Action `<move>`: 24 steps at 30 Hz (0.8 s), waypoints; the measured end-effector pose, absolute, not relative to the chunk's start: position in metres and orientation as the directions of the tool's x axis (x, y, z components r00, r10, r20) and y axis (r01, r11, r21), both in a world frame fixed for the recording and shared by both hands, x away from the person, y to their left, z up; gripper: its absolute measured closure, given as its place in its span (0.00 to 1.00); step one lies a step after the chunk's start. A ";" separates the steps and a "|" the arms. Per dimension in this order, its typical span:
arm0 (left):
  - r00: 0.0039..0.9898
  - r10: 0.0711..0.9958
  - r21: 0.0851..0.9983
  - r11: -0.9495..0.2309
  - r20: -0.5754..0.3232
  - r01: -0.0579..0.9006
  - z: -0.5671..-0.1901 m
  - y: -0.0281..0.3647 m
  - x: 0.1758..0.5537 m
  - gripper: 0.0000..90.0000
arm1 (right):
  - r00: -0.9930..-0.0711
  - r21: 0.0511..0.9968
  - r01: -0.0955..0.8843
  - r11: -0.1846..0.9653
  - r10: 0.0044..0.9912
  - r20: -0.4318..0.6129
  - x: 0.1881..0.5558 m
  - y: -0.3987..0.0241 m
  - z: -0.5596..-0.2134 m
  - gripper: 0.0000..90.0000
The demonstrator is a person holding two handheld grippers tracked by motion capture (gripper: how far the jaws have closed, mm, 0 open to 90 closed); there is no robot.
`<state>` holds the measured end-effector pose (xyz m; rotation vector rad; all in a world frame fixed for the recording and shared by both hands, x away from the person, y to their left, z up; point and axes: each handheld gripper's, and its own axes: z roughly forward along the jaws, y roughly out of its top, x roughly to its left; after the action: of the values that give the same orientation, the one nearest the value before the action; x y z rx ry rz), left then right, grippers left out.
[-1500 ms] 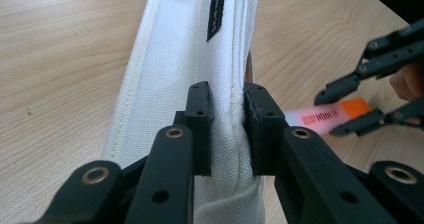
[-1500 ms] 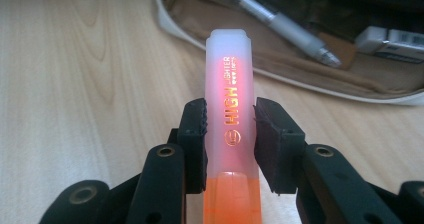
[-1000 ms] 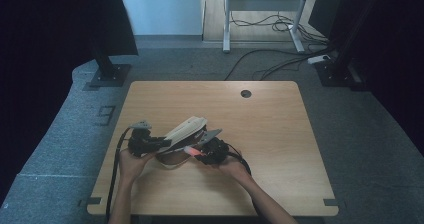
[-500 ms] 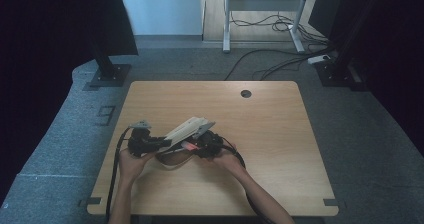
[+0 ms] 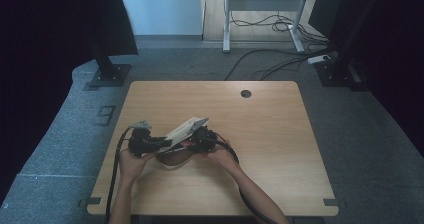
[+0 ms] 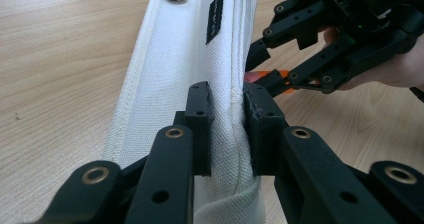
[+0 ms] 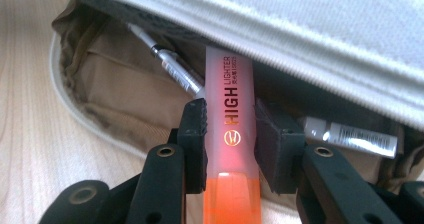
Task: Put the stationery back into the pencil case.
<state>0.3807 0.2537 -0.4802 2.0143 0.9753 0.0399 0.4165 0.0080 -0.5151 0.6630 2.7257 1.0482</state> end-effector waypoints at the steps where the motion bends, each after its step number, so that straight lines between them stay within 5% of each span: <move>1: 0.692 0.648 0.720 -0.311 -0.317 0.621 -0.480 0.253 0.381 0.83 | -0.892 0.668 0.348 0.658 0.453 0.019 0.417 0.009 -0.515 0.73; 20: 0.689 0.651 0.720 -0.307 -0.318 0.622 -0.481 0.255 0.381 0.83 | -0.881 0.693 0.358 0.626 0.472 0.029 0.428 0.025 -0.520 0.71; 24: 0.688 0.650 0.720 -0.304 -0.322 0.624 -0.481 0.256 0.381 0.83 | -0.881 0.690 0.359 0.629 0.472 0.028 0.427 0.022 -0.519 0.62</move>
<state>0.3814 0.2556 -0.4813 2.0060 0.9804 0.0378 0.4272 0.0221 -0.5187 0.6926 2.6926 1.0886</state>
